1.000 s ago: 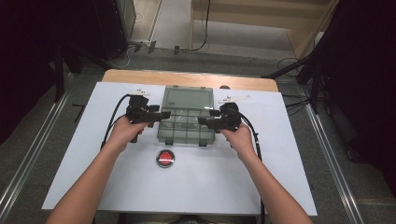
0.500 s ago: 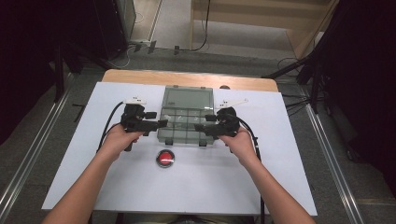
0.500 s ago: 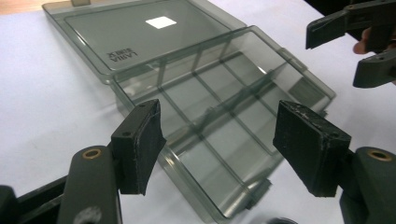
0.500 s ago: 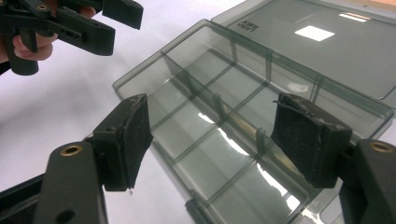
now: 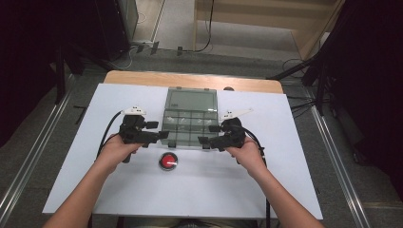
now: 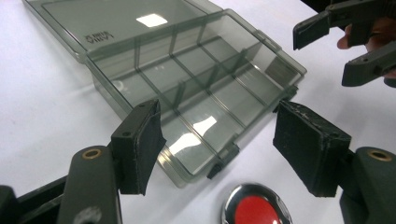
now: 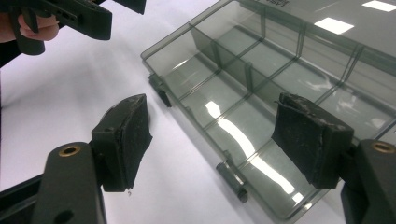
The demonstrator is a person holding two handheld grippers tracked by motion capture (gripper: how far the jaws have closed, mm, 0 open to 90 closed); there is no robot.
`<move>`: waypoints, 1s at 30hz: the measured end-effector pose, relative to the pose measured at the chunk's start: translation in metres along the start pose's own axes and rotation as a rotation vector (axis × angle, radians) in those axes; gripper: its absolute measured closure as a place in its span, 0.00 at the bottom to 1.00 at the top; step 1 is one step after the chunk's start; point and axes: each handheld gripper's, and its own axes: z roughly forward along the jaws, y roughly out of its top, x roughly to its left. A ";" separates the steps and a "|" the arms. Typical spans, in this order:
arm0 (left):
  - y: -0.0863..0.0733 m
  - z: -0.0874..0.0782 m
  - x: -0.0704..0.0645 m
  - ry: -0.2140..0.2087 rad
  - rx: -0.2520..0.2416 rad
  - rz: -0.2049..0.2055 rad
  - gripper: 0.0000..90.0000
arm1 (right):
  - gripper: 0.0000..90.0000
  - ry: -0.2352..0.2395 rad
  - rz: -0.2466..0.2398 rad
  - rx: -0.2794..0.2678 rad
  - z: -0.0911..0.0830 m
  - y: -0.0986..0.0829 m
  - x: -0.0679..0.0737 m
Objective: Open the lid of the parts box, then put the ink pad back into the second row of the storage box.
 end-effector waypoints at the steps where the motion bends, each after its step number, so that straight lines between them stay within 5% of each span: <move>1: -0.001 0.000 -0.001 -0.003 0.003 0.005 0.35 | 0.32 0.003 0.000 0.006 -0.001 -0.001 0.001; 30: -0.038 -0.024 -0.012 -0.002 0.036 0.038 0.35 | 0.31 0.060 -0.041 0.048 0.007 -0.018 0.022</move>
